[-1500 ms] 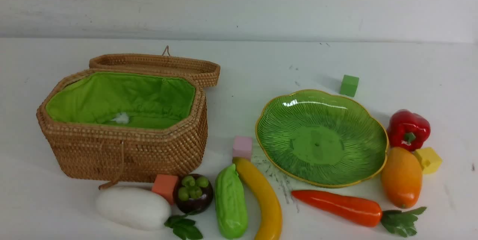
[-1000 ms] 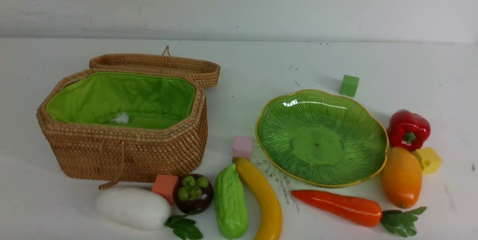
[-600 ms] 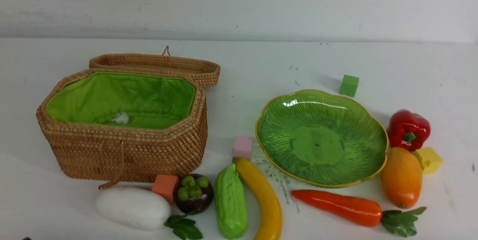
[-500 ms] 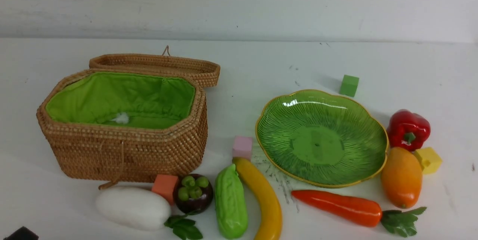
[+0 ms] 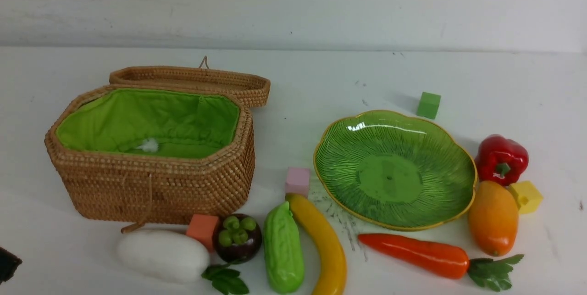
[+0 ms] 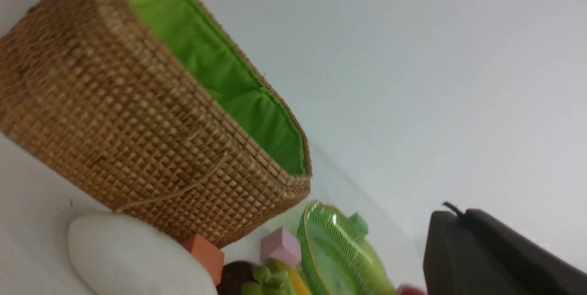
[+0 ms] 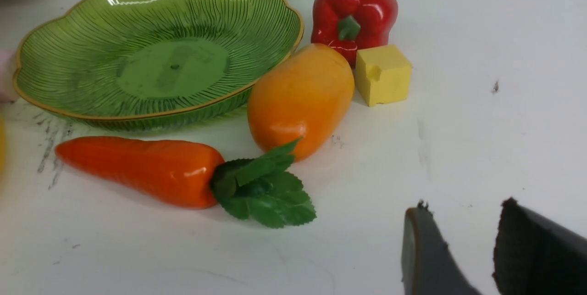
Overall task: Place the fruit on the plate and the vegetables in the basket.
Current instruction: Take a daikon with your left arm and place it on the basket on the left.
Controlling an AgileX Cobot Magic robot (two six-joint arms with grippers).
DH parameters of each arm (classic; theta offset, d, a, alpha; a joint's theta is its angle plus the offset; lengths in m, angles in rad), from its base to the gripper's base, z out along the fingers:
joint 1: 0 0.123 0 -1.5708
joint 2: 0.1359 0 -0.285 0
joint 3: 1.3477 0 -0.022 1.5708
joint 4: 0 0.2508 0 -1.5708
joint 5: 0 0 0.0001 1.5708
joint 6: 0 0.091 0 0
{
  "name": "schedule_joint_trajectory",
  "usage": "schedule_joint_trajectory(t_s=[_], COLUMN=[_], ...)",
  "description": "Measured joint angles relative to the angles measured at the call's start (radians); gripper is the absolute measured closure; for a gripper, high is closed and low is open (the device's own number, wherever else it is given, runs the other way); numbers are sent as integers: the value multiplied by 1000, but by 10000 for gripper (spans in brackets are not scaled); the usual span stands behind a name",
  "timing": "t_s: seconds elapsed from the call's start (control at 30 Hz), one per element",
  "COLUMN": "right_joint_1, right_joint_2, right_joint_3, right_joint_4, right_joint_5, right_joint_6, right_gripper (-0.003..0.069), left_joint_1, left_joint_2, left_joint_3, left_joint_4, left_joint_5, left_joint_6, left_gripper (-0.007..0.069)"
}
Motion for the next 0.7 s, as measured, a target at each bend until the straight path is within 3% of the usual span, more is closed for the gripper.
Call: schedule_joint_trajectory(t_s=[0.1, 0.27, 0.33, 0.57, 0.7], right_joint_1=[0, 0, 0, 0, 0], right_joint_2=[0, 0, 0, 0, 0], right_joint_3=[0, 2, 5, 5, 5], right_joint_4=[0, 0, 23, 349, 436], right_joint_5=[0, -26, -44, -255, -325], right_joint_6=[0, 1, 17, 267, 309], right_gripper=[418, 418, 418, 418, 421], left_joint_1=[0, 0, 0, 0, -4], left_joint_2=[83, 349, 390, 576, 613], left_joint_3=[-106, -340, -371, -451, -474], left_joint_4=[11, 23, 23, 18, -6], left_joint_5=[140, 540, 580, 766, 797], left_joint_6=[113, 411, 441, 603, 667], left_gripper=[638, 638, 638, 638, 638])
